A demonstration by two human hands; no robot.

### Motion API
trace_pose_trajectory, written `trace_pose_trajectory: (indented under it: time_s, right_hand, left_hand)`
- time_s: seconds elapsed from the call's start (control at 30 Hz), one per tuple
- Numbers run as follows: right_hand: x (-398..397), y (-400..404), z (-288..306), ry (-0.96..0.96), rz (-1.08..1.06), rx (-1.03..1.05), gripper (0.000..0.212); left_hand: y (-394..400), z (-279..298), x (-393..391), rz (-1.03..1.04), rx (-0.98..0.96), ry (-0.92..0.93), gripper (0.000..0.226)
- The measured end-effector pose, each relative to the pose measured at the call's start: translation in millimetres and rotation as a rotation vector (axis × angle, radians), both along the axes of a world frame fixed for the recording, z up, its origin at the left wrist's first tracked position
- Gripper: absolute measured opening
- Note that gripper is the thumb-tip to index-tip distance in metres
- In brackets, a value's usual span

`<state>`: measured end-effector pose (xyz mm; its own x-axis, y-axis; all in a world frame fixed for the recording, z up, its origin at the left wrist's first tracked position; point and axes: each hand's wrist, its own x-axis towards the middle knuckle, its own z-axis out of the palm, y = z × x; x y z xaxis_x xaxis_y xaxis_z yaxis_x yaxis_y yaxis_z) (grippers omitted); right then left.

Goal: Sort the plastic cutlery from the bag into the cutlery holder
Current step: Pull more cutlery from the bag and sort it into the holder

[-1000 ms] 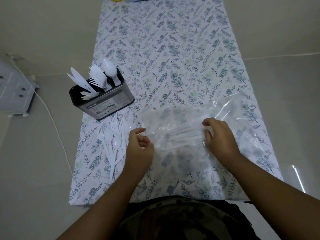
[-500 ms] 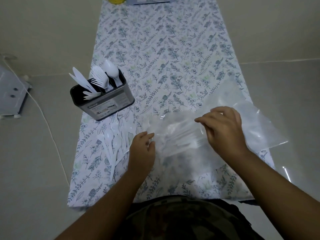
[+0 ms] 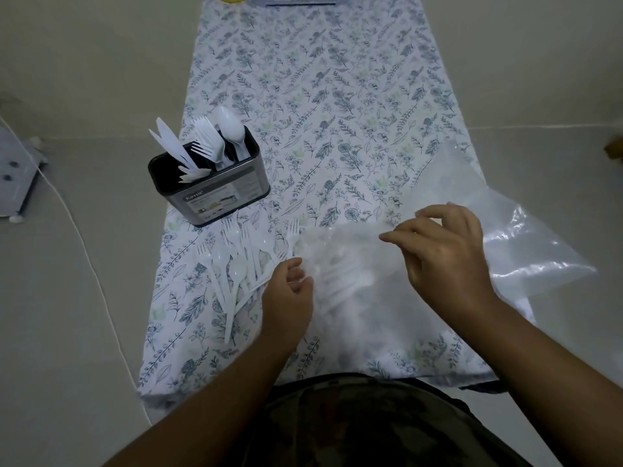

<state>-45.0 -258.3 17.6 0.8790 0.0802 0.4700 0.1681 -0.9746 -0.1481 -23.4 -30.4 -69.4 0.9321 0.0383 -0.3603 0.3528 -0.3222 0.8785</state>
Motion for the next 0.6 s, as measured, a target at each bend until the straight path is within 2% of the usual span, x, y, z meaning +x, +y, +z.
trace_pose_trajectory:
  time_s: [0.17, 0.27, 0.3, 0.37, 0.4, 0.53, 0.6]
  right_hand:
    - [-5, -6, -11, 0.087, -0.112, 0.091, 0.026]
    - [-13, 18, -4, 0.276, -0.113, 0.265, 0.012]
    - [-17, 29, -4, 0.367, -0.115, 0.273, 0.024]
    - [-25, 45, -10, 0.499, -0.137, 0.186, 0.044]
    - [-28, 49, -15, 0.532, -0.154, 0.149, 0.046]
    - [-25, 42, -25, 0.570, -0.177, 0.160, 0.026]
    - [-23, 37, -26, 0.584, -0.165, 0.240, 0.015]
  left_hand:
    - [-3, 19, 6, 0.183, -0.342, 0.323, 0.034]
    - [-9, 31, 10, 0.164, -0.526, 0.415, 0.030]
    - [-12, 35, 10, 0.144, -0.548, 0.410, 0.028]
    - [-17, 41, 12, 0.105, -0.570, 0.373, 0.027]
    - [-19, 45, 12, 0.080, -0.574, 0.354, 0.026]
    - [-19, 47, 16, -0.049, -0.542, 0.274, 0.019]
    - [-17, 40, 17, -0.195, -0.286, 0.105, 0.027]
